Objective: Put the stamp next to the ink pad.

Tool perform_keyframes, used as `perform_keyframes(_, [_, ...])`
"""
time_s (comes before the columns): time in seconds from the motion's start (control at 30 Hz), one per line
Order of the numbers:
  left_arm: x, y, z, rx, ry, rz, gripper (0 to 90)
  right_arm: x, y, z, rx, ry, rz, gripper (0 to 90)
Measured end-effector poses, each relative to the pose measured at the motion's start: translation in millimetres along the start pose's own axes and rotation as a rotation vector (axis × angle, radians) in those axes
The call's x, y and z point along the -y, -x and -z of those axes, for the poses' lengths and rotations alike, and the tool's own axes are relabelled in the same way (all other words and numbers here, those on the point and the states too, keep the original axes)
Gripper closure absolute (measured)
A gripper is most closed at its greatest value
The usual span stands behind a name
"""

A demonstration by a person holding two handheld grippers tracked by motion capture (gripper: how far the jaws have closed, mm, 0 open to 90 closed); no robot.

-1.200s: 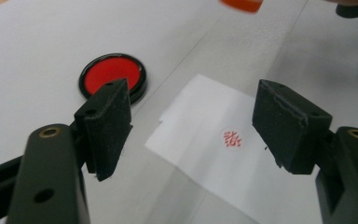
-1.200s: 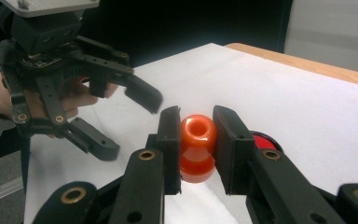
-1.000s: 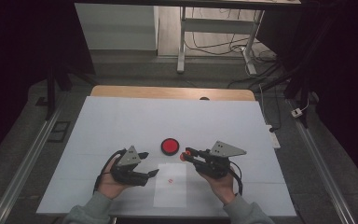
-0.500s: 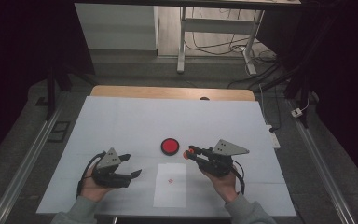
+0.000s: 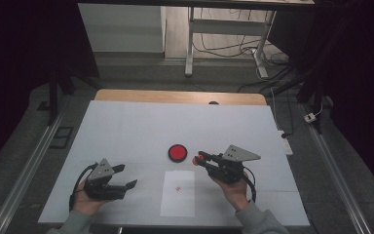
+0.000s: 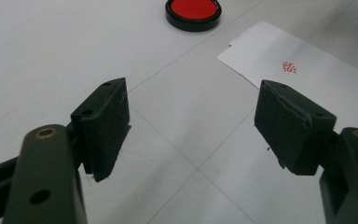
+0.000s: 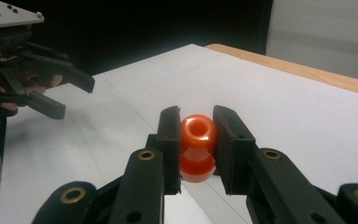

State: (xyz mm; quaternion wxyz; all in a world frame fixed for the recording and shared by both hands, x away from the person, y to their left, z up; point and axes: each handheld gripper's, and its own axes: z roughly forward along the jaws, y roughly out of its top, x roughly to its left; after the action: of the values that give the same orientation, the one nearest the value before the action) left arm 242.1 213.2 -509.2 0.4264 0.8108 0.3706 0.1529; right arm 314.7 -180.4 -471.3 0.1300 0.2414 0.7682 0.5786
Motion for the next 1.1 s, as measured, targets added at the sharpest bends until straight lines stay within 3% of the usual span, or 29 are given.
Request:
perform_keyframes(0.53, [12.2, -3.3, 5.3, 0.002, -0.025, 0.011, 27.1, 7.0, 15.7, -8.0, 0.076, -0.063, 0.014, 71.9])
perform_keyframes(1.1, [12.1, -2.1, 2.3, 0.012, -0.038, 0.005, 26.7, 17.9, 34.3, -29.3, 0.16, -0.161, 0.044, 71.7])
